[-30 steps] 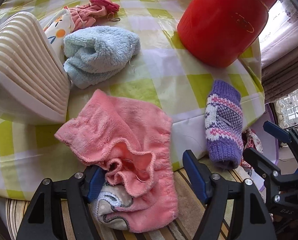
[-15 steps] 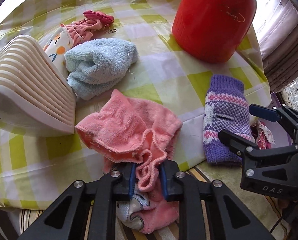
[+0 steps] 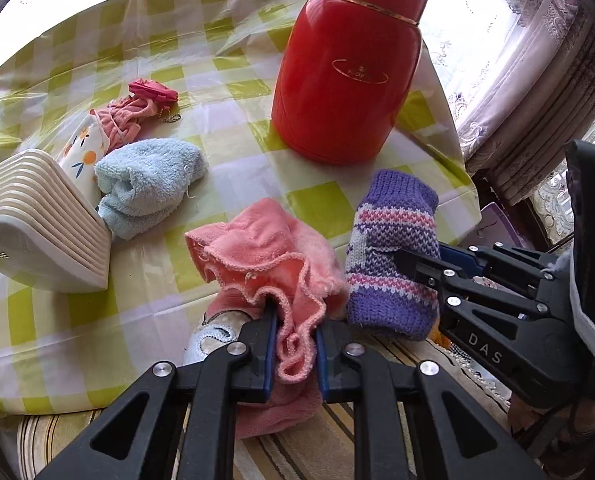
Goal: Organize soft objects
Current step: 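Carry the pink towel and purple sock over the box and open both tools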
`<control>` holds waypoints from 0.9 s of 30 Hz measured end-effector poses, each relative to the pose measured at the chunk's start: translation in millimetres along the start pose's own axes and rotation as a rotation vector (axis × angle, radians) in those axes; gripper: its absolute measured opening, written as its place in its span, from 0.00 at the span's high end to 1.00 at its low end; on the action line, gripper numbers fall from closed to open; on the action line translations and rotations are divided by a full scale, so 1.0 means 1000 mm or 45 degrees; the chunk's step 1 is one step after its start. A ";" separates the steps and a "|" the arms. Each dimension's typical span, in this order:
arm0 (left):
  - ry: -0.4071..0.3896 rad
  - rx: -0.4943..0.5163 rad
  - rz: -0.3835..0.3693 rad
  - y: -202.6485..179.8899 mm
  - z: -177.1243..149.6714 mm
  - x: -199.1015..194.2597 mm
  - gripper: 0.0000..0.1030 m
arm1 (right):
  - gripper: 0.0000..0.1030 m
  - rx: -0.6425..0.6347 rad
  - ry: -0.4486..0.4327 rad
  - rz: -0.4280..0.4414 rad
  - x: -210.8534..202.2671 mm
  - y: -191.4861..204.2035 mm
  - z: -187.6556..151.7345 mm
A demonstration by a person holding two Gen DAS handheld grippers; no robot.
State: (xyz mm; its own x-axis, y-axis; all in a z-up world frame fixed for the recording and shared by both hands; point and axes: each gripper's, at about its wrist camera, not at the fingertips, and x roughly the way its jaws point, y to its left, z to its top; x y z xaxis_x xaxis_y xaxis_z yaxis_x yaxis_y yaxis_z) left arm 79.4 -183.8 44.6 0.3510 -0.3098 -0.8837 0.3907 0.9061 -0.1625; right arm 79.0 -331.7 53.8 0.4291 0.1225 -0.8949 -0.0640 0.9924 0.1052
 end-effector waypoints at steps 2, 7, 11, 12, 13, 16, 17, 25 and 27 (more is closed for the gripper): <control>-0.021 0.009 -0.026 -0.013 -0.002 -0.007 0.84 | 0.80 0.035 -0.029 0.004 -0.014 -0.011 -0.004; -0.074 0.081 -0.115 -0.057 0.001 -0.013 0.84 | 0.80 0.130 -0.080 -0.058 -0.048 -0.054 -0.019; -0.069 0.152 -0.221 -0.098 -0.001 -0.016 0.84 | 0.80 0.203 -0.085 -0.134 -0.066 -0.088 -0.037; -0.063 0.169 -0.247 -0.108 -0.001 -0.015 0.84 | 0.80 0.224 -0.083 -0.156 -0.070 -0.096 -0.042; -0.058 0.184 -0.280 -0.116 0.000 -0.013 0.84 | 0.80 0.249 -0.078 -0.178 -0.073 -0.106 -0.047; -0.028 0.195 -0.421 -0.137 0.001 -0.005 0.73 | 0.77 0.321 -0.044 -0.254 -0.080 -0.132 -0.061; -0.002 0.198 -0.476 -0.144 0.000 -0.001 0.55 | 0.76 0.348 -0.033 -0.295 -0.081 -0.140 -0.065; 0.051 0.163 -0.518 -0.138 -0.006 0.002 0.32 | 0.34 0.525 0.023 -0.377 -0.092 -0.173 -0.087; 0.034 0.151 -0.507 -0.124 -0.006 -0.008 0.32 | 0.34 0.509 0.027 -0.366 -0.091 -0.167 -0.085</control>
State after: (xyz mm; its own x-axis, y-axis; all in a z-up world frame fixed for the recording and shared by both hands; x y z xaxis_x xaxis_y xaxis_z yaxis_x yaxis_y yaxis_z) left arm 22.9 -292.2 69.6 0.1308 -0.6202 -0.7735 0.5875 0.6769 -0.4434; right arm -26.2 -510.1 80.8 0.3603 -0.1530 -0.9202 0.4071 0.9133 0.0076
